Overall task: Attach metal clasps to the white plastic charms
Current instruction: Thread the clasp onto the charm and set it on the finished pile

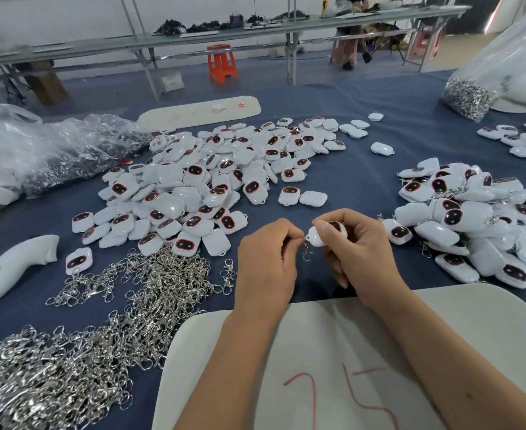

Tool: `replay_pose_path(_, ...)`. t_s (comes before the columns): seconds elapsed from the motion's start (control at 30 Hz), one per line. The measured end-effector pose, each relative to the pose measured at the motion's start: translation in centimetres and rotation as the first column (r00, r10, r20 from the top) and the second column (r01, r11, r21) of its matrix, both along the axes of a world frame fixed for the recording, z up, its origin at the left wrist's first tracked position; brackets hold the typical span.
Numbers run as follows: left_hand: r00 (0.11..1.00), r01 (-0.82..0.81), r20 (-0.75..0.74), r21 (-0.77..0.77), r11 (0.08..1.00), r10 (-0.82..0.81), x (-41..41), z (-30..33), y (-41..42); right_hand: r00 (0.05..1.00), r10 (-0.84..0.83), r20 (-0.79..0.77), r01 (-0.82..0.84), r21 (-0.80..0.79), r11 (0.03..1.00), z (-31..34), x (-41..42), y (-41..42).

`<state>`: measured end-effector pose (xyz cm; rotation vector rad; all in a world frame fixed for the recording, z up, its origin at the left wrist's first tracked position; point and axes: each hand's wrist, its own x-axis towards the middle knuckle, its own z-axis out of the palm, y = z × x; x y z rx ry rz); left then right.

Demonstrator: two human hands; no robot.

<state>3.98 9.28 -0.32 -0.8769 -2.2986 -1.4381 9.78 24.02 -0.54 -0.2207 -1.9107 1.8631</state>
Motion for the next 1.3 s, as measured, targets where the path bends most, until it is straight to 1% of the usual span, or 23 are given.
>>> replay_pose_path(0.13, 0.997, -0.072, 0.008, -0.008, 0.997, 0.072, -0.1, 0.3, -0.1, 0.998, 0.048, -0.029, -0.046, 0.052, 0.998, 0.1, 0.3, 0.0)
replay_pose_path(0.37, 0.994, -0.095, 0.040, -0.070, 0.993, 0.098, -0.4, 0.3, -0.3, 0.996, 0.094, -0.002, -0.093, 0.094, 0.991, 0.2, 0.1, -0.5)
replay_pose_path(0.43, 0.995, -0.094, 0.024, -0.094, 0.991, 0.096, -0.5, 0.2, -0.3, 0.996, 0.093, 0.010, -0.093, 0.099, 0.991, 0.0, 0.2, -0.5)
replay_pose_path(0.5, 0.995, -0.102, 0.000, -0.066, 0.993, 0.102, -0.3, 0.3, -0.2, 0.996, 0.086, -0.001, -0.086, 0.097, 0.992, 0.0, 0.2, -0.4)
replay_pose_path(0.53, 0.994, -0.105, 0.016, -0.012, 0.994, 0.105, -0.1, 0.2, -0.1, 0.996, 0.084, -0.010, -0.083, 0.090, 0.992, -0.1, 0.1, -0.4)
replay_pose_path(0.57, 0.993, -0.110, 0.060, 0.067, 0.992, 0.106, 0.0, 0.2, 0.1, 0.996, 0.084, -0.019, -0.083, 0.081, 0.993, -0.1, 0.1, -0.4)
replay_pose_path(0.63, 0.972, -0.132, 0.222, 0.236, 0.963, 0.079, 0.2, 0.3, 0.5, 0.996, 0.091, -0.027, -0.089, 0.066, 0.994, -0.1, 0.0, -0.3)
replay_pose_path(0.7, 0.910, -0.160, 0.414, 0.392, 0.906, -0.019, 0.2, 0.4, 1.0, 0.995, 0.098, -0.034, -0.096, 0.050, 0.994, -0.1, -0.2, -0.2)
replay_pose_path(0.73, 0.871, -0.174, 0.486, 0.442, 0.880, -0.071, 0.1, 0.3, 1.1, 0.994, 0.103, -0.039, -0.101, 0.037, 0.994, -0.1, -0.2, -0.2)
replay_pose_path(0.8, 0.813, -0.164, 0.562, 0.476, 0.864, -0.155, 0.0, 0.2, 1.3, 0.991, 0.120, -0.053, -0.120, 0.008, 0.993, -0.2, -0.2, 0.0)
replay_pose_path(0.87, 0.768, -0.122, 0.599, 0.483, 0.867, -0.226, 0.0, 0.2, 1.3, 0.988, 0.138, -0.063, -0.139, -0.006, 0.990, -0.3, -0.2, 0.1)
replay_pose_path(0.97, 0.714, -0.105, 0.646, 0.482, 0.870, -0.271, 0.0, 0.1, 1.1, 0.987, 0.146, -0.072, -0.148, -0.019, 0.989, -0.3, -0.2, 0.3)
replay_pose_path(1.07, 0.672, -0.141, 0.684, 0.495, 0.858, -0.284, -0.1, 0.1, 1.2, 0.985, 0.157, -0.064, -0.158, -0.011, 0.987, -0.4, -0.2, 0.2)
replay_pose_path(1.13, 0.690, -0.189, 0.689, 0.468, 0.863, -0.222, -0.1, 0.1, 1.4, 0.987, 0.151, -0.050, -0.151, 0.006, 0.988, -0.5, -0.3, 0.1)
replay_pose_path(1.2, 0.761, -0.216, 0.644, 0.369, 0.904, -0.081, -0.3, 0.0, 1.4, 0.990, 0.137, -0.038, -0.137, 0.014, 0.991, -0.5, -0.3, 0.0)
replay_pose_path(1.27, 0.850, -0.208, 0.524, 0.239, 0.948, 0.054, -0.3, 0.0, 1.2, 0.992, 0.122, -0.031, -0.122, 0.019, 0.992, -0.4, -0.2, 0.0)
replay_pose_path(1.3, 0.885, -0.200, 0.455, 0.190, 0.961, 0.094, -0.2, 0.1, 1.1, 0.993, 0.118, -0.027, -0.118, 0.020, 0.993, -0.4, -0.2, 0.0)
